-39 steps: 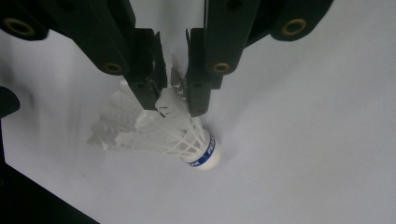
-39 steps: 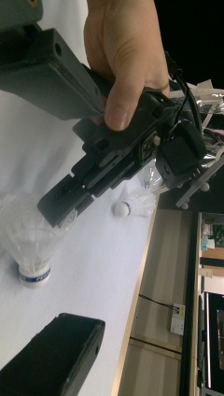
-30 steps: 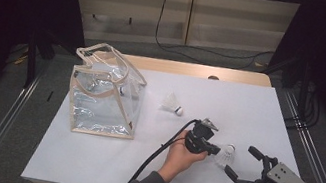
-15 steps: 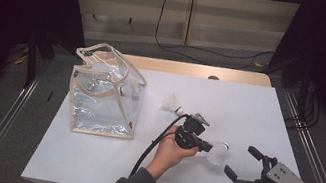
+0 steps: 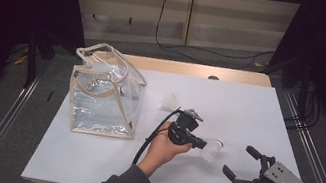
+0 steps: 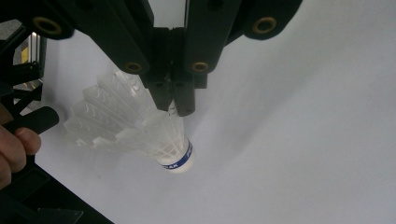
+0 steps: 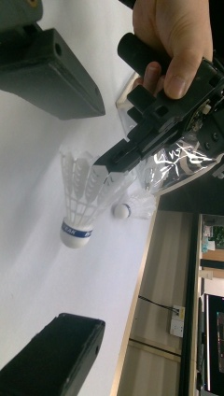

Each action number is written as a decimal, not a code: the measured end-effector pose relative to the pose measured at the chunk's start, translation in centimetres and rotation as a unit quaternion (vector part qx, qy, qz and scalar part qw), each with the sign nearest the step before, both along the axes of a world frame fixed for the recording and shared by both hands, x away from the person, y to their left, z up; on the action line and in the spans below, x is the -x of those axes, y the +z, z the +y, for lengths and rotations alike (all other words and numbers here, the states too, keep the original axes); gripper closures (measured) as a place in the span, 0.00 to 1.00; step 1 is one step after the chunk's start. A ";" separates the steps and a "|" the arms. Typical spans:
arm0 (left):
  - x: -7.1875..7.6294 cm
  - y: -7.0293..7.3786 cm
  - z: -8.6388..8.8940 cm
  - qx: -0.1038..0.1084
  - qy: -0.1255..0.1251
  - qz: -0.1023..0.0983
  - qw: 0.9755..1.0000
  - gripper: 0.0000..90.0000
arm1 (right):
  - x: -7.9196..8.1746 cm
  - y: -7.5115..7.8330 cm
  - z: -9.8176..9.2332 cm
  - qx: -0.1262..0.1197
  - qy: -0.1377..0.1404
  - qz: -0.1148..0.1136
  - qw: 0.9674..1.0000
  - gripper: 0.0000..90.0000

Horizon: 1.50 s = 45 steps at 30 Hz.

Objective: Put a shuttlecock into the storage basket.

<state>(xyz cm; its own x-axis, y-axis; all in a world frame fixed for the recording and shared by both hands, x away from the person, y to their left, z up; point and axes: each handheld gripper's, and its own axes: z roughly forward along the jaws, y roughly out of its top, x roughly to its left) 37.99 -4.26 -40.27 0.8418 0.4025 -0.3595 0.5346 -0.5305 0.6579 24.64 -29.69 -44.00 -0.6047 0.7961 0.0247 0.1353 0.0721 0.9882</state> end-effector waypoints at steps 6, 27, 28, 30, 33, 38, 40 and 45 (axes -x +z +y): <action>-0.1 0.5 0.8 -0.002 0.004 0.001 1.000 1.00 | 0.0 0.1 -0.1 -0.002 -0.003 -0.002 1.000 0.00; -0.6 2.3 2.8 -0.005 0.005 0.000 1.000 1.00 | 0.0 0.1 -0.1 -0.002 -0.002 -0.002 1.000 0.00; -0.6 2.4 2.9 -0.007 0.004 -0.001 1.000 1.00 | 0.0 0.1 -0.1 0.000 -0.002 -0.003 1.000 0.00; -0.7 2.7 3.2 -0.004 0.005 0.002 1.000 1.00 | 0.0 0.1 -0.1 0.000 -0.002 -0.002 1.000 0.00; -0.8 3.1 3.5 -0.009 0.009 0.001 1.000 1.00 | 0.0 0.1 -0.1 -0.001 -0.002 -0.003 1.000 0.00; -0.8 3.4 3.8 -0.007 0.008 0.003 1.000 1.00 | 0.1 0.1 -0.1 -0.001 -0.002 -0.002 1.000 0.00; -0.8 3.6 3.9 -0.006 0.008 0.003 1.000 1.00 | 0.1 0.1 -0.1 -0.001 -0.001 -0.002 1.000 0.00; -0.9 3.9 4.1 -0.008 0.008 0.004 1.000 1.00 | 0.2 0.1 -0.1 0.000 -0.002 -0.002 1.000 0.00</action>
<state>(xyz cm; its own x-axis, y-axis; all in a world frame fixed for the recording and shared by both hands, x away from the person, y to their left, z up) 38.91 -0.18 -36.35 0.8325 0.4215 -0.3596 0.5482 -0.5324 0.6450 24.47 -29.83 -43.91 -0.6013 0.7987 0.0236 0.1324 0.0705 0.9887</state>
